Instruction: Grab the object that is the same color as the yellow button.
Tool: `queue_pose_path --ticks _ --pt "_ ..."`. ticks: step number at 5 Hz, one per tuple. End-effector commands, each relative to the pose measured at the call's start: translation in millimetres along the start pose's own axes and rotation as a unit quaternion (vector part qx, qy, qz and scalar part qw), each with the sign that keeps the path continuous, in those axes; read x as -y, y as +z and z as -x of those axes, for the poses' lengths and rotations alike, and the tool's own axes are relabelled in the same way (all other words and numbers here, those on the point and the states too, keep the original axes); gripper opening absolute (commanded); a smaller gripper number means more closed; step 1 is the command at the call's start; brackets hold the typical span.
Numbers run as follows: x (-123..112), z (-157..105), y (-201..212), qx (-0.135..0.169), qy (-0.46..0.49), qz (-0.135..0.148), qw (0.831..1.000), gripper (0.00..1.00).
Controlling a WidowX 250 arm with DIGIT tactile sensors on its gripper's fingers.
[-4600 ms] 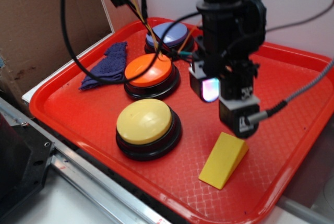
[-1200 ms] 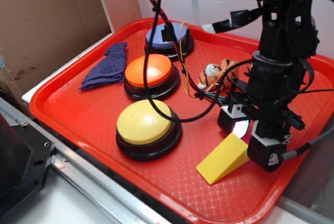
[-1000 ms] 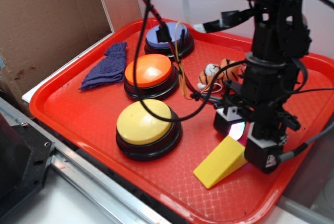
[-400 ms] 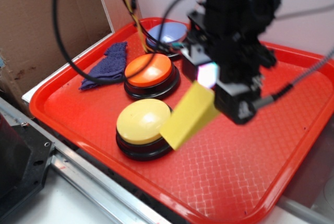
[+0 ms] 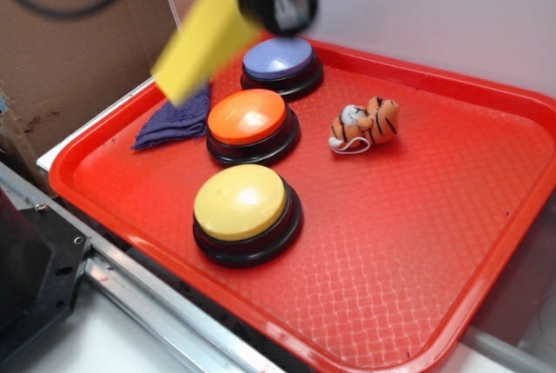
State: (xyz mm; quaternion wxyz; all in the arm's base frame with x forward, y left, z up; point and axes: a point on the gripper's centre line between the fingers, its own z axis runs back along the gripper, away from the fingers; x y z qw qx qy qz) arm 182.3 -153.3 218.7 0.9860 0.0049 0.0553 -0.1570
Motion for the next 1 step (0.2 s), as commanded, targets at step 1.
queue_pose_path --ticks 1 --pt "-13.5 17.5 21.3 0.015 0.017 -0.01 1.0 0.0"
